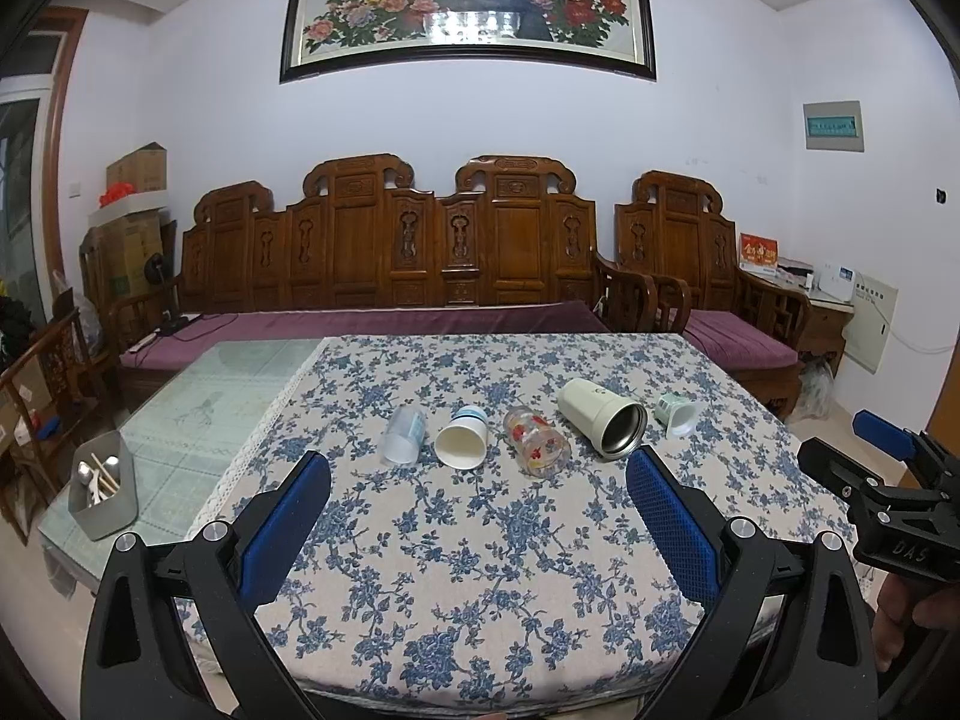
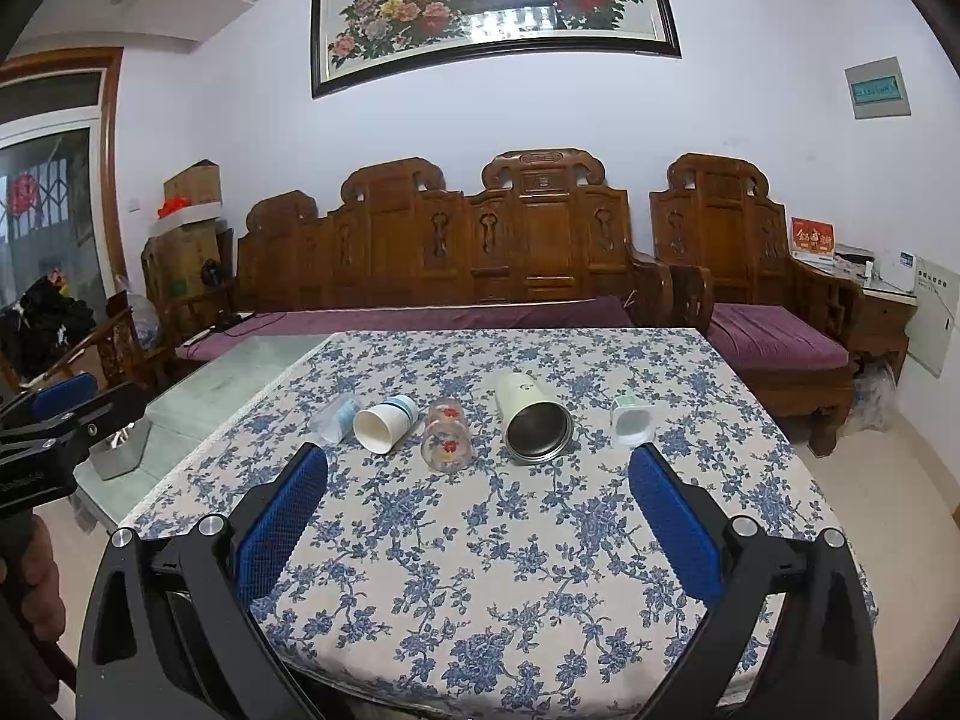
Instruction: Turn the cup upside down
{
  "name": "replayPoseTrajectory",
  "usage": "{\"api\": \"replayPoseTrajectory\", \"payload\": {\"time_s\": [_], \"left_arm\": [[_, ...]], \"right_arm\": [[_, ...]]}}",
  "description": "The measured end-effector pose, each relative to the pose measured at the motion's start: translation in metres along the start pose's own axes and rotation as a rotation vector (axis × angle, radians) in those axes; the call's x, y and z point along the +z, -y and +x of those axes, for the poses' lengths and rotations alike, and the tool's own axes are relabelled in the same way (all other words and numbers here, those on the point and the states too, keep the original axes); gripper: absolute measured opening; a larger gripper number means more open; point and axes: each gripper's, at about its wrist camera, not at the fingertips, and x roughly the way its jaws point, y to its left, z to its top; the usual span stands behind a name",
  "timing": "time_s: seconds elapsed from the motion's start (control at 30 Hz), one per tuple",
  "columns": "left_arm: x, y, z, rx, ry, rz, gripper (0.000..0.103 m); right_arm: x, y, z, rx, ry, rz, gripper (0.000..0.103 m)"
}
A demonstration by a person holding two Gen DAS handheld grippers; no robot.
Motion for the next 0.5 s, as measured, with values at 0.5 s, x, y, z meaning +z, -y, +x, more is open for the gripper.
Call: {"api": "replayPoseTrajectory", "payload": {"time_s": [0.5], "left_arm": [[0.0012,0.0008,0.0001,0.000,-0.011,0.003,0.095]], "right_arm": [[0.0003,0.0005,0.0000,0.000,0.000,0.000,0.101]]}}
